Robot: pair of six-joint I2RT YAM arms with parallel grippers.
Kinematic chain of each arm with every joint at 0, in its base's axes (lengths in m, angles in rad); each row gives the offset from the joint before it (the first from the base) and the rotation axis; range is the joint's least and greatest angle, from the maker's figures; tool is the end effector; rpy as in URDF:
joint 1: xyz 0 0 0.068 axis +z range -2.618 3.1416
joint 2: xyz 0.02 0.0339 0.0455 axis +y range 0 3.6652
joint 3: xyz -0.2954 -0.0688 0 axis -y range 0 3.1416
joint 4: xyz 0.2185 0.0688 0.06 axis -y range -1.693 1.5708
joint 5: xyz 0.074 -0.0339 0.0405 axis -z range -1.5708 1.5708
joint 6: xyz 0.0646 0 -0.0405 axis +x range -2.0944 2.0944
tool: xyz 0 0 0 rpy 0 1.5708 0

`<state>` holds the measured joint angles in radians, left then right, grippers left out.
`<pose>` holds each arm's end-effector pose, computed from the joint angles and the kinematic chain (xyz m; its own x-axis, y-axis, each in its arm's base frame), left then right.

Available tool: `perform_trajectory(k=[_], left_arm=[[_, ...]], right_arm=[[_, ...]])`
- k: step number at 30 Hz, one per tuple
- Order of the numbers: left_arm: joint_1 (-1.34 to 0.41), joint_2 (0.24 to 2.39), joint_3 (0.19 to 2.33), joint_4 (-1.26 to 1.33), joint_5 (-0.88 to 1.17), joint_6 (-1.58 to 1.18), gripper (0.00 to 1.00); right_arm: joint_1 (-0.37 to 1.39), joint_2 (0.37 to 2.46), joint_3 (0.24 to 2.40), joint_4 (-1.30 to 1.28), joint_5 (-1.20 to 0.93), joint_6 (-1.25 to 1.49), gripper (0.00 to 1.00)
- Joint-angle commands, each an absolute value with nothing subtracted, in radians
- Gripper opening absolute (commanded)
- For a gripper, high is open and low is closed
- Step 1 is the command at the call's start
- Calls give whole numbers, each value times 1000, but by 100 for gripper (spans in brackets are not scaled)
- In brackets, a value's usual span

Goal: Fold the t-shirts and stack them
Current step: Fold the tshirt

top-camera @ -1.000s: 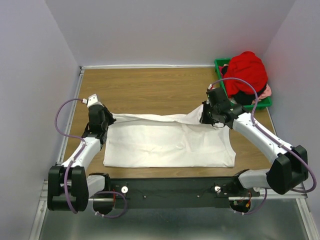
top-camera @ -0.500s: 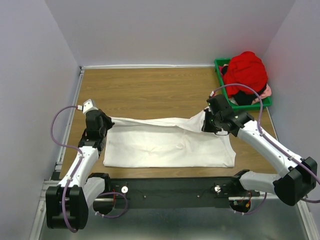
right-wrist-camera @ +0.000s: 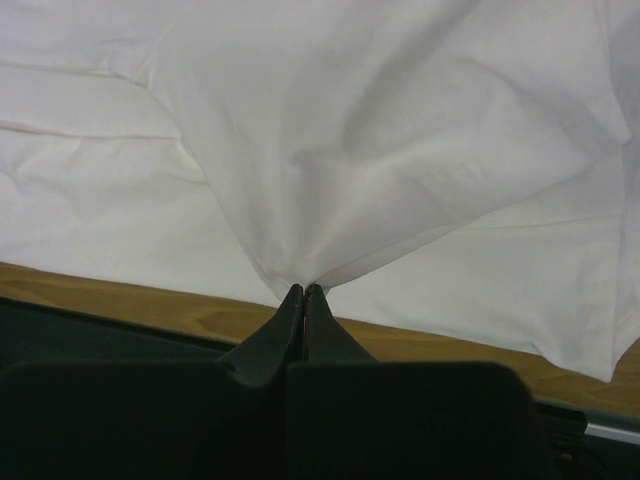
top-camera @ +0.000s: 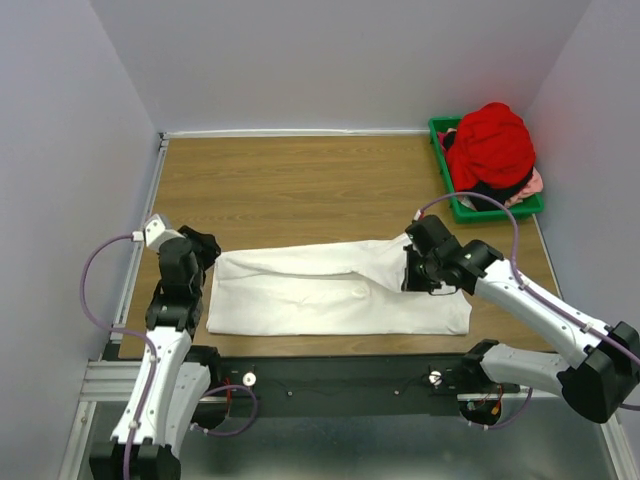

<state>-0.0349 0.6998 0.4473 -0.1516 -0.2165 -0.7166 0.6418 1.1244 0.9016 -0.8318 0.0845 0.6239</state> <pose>0.1470 0.0088 0.2534 -0.1890 -0.6353 -0.7488 -0.3812 0.7502 -0.5402 0.1532 0.1077 0.2698 -0.8944 0.0583 -0.4435 -0.0501 0.9722 0.2288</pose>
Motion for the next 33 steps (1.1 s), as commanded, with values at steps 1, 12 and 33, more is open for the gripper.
perform_trajectory(k=[1,12,33], left_arm=[[-38,545,449,-222,-339,-770,54],[-46,592,400,-63,-169,-727,54],[-262,1152,431,253,-5,-766,54]], right_arm=[[681,1097,824,-835,35,670,0],[703,1100,750,-811,6,677,46],[652,1498,928,-368,244,522,95]])
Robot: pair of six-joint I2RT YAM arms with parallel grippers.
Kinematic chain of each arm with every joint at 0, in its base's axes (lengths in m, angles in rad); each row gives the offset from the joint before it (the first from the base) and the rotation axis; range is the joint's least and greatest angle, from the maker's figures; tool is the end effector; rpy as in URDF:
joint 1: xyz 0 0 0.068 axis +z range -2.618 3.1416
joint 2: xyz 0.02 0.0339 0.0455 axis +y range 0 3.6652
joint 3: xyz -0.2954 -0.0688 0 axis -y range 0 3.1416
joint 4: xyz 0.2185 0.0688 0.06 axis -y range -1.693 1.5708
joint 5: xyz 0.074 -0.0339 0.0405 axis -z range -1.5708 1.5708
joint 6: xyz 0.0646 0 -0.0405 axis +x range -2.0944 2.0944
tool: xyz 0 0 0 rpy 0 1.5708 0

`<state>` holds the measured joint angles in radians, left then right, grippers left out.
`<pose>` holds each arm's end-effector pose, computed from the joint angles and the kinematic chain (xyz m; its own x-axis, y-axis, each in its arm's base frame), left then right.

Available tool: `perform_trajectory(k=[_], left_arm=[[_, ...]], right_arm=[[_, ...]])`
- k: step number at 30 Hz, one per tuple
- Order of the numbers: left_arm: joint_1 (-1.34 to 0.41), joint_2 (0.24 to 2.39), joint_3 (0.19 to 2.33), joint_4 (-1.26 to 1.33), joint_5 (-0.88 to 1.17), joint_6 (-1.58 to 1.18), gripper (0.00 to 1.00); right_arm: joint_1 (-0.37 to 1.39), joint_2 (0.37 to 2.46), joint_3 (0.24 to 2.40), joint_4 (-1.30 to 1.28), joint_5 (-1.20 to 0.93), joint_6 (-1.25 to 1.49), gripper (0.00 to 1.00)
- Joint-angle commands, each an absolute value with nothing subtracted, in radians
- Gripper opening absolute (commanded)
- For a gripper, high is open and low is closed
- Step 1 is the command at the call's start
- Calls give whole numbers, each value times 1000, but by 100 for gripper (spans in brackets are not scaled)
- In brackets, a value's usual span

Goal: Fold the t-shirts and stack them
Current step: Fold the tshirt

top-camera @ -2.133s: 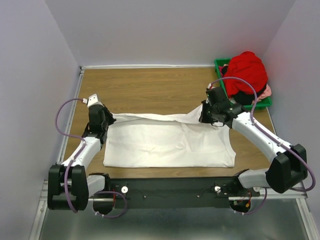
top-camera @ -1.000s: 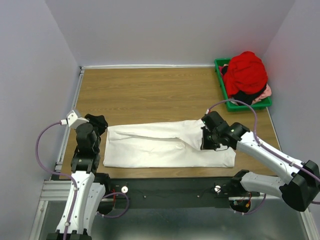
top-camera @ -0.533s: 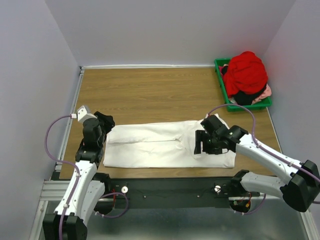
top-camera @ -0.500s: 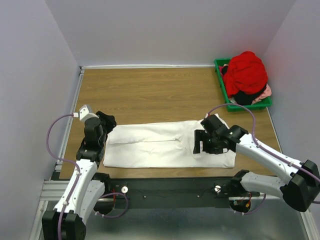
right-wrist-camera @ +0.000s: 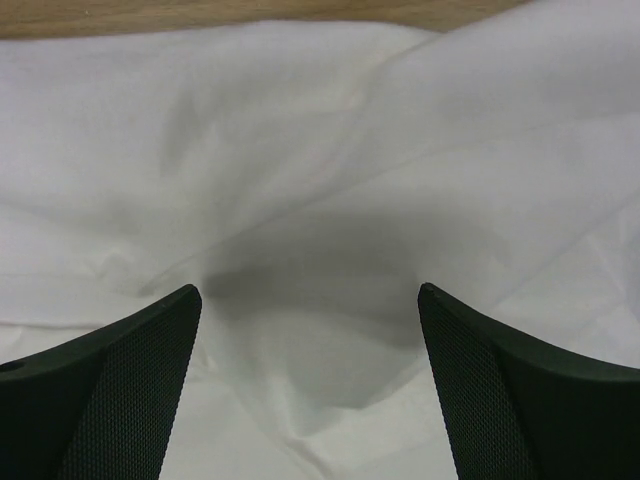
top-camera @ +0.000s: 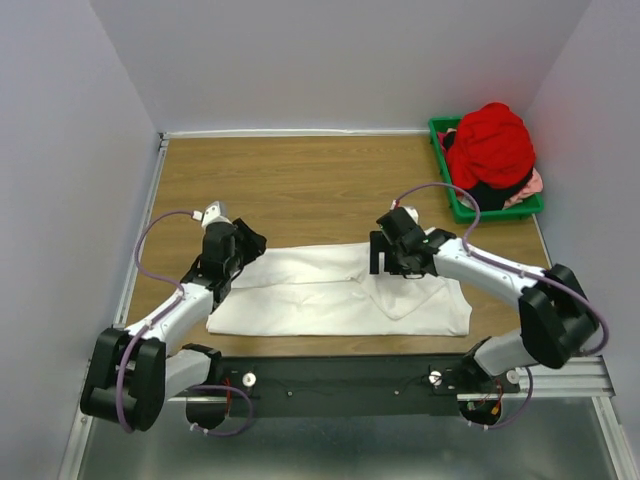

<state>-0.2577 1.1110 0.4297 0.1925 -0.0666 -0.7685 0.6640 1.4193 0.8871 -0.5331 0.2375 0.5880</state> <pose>0.2125 -0.0516 0.2222 -0.4637 -0.5950 -0.6565 -0.1736 0.7876 -0.5912 0.2144 0.1485 0.2267 -0.8558 0.0149 -0.5171 -0.0415 0.9944 0.0973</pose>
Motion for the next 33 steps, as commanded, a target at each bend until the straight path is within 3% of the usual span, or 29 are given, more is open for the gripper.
perform_trajectory(k=[1,5,16,33], left_arm=[[-262,1169,433,255,-5,-764,54],[-264,1242,446,264,58,-749,54],[-336,1299,508,210,-66,-724,54],[-426,1528,568,233,-18,-742,53]], right_arm=[[650,1520,936,-351,236,512,95],[644,1626,965,-290,212,486,95],[640,1897,1115,-227,187,502,94],[542,2031,1342,-230,146,463,94]])
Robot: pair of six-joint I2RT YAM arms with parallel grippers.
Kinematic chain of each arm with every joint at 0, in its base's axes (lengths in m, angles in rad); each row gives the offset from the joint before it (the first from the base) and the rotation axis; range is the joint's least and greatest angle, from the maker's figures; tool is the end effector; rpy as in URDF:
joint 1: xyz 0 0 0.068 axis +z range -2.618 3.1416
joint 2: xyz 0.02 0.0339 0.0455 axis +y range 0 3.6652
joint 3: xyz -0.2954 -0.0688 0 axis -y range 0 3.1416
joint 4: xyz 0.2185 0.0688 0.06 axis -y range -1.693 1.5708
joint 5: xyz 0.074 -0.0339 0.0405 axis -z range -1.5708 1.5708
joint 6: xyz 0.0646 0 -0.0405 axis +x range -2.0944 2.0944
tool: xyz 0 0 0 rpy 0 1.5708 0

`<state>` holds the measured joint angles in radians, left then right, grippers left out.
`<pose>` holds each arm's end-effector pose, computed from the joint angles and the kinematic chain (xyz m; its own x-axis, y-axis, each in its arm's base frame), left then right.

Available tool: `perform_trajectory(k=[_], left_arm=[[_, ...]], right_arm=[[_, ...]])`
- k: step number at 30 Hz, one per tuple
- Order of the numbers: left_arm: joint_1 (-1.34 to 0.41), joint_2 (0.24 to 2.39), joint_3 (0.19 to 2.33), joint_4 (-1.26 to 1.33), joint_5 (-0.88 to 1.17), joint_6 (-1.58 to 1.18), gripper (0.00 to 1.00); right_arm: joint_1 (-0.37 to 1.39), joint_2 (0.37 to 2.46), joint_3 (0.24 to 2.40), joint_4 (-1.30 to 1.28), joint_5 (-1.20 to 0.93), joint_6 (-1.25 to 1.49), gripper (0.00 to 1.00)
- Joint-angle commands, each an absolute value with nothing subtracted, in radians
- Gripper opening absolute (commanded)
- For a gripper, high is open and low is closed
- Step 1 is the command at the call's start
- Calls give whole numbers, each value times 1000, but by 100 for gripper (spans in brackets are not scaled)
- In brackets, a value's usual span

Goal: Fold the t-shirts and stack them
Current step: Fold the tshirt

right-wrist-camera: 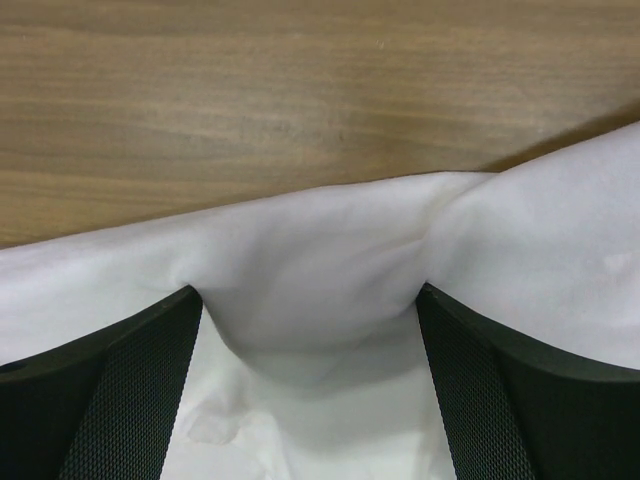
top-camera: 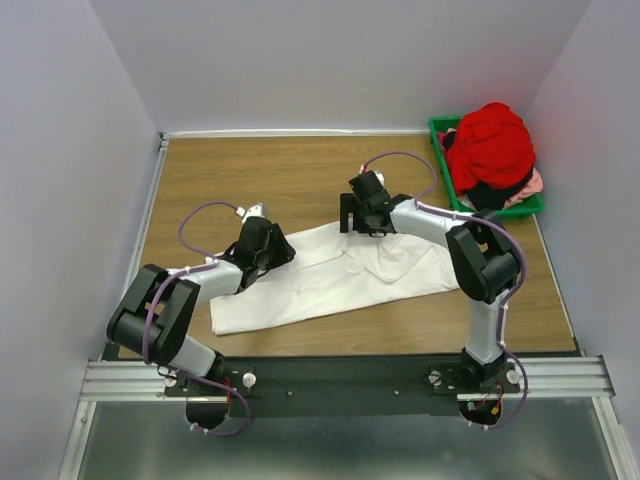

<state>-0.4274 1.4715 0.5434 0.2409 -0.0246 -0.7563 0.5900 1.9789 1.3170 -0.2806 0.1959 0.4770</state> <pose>0.2526 -0.1133 0.1806 -0.6924 -0.4385 -0.5730 -0.1073 0.8479 -0.5191 0.3620 0.2272 0.1865 -0.8041 0.0036 -0.5945 -0.0917 0.9873 0.1300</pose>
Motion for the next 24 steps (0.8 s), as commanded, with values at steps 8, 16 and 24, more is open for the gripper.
perform_trajectory(k=[8,16,24], left_arm=[[-397,1651,681,209,-24,-695,53],[-356,1724,822,152,-38,-618,53],[-360,1721,949,120,-80,-561,52]], right_arm=[[463,1930,1329,-233,150,417,97],[348,1776,1212,-242,126,414,97],[298,1658,1042,-261,118,405,88]])
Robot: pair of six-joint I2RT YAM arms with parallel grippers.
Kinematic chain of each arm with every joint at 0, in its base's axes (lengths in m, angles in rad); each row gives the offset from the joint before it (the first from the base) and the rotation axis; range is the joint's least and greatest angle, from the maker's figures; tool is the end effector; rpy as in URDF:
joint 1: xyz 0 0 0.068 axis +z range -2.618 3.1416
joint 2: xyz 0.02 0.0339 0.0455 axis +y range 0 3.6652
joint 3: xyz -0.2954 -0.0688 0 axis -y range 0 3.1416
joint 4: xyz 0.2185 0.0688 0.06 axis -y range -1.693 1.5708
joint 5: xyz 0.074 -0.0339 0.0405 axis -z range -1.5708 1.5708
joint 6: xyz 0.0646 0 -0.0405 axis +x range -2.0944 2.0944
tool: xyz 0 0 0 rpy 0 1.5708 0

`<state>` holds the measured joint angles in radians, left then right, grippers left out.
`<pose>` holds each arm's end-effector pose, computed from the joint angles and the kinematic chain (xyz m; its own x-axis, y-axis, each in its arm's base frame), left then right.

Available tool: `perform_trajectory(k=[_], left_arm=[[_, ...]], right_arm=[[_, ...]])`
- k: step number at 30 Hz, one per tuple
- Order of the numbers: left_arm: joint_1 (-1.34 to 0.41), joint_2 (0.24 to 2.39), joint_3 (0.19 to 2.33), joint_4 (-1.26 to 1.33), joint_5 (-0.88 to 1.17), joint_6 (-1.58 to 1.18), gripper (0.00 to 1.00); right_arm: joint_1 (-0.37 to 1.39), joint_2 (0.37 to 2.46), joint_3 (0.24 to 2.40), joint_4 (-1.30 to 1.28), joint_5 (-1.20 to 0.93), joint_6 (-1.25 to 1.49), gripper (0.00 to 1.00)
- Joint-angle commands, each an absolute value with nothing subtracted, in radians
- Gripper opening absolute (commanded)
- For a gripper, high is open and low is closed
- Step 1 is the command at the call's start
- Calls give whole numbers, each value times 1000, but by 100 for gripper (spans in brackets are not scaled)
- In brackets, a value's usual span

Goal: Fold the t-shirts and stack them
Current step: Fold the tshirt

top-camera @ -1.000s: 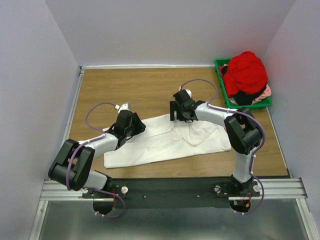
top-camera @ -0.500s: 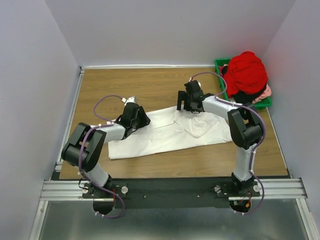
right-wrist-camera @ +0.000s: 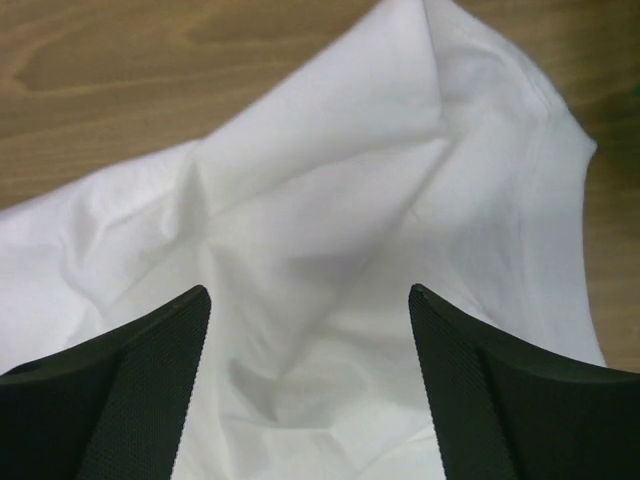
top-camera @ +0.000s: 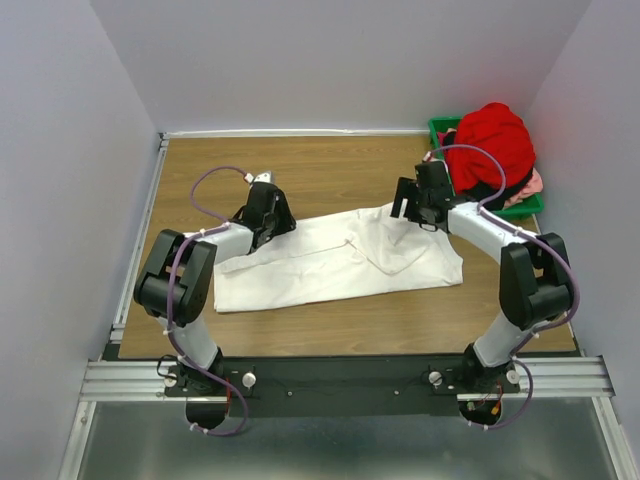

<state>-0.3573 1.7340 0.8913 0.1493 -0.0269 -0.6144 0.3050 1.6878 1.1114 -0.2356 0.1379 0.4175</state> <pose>0.3423 -0.1259 0.1932 -0.6797 -0.3614 -0.6383 -0.0753 0.9000 -0.4293 0.3511 0.1012 0.2380 -0.7167 0.1954 -0.6694 0.0912 0.9780 0.1878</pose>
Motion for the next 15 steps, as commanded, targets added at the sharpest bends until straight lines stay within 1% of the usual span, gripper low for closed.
perform_trajectory(k=[1,3,7,8,11,15], left_arm=[[-377,1707,962,114,-92,-555,52],[-423,1695,1006,80,-129,-540,52],[-520,1687,1063,51,-132,-535,52],[-585,1687,1071,52,-132,-535,52],[-702,1710,1121,52,-124,-540,52],[-797,1753,1163,74,-94,-552,52]], right_arm=[[292,1637,1026,-259,121,405,84],[275,1603,982,-265,135,405,81],[259,1554,921,-273,147,410,80],[258,1545,913,-273,150,413,80],[244,1519,885,-282,156,416,79],[235,1526,865,-282,141,417,75]])
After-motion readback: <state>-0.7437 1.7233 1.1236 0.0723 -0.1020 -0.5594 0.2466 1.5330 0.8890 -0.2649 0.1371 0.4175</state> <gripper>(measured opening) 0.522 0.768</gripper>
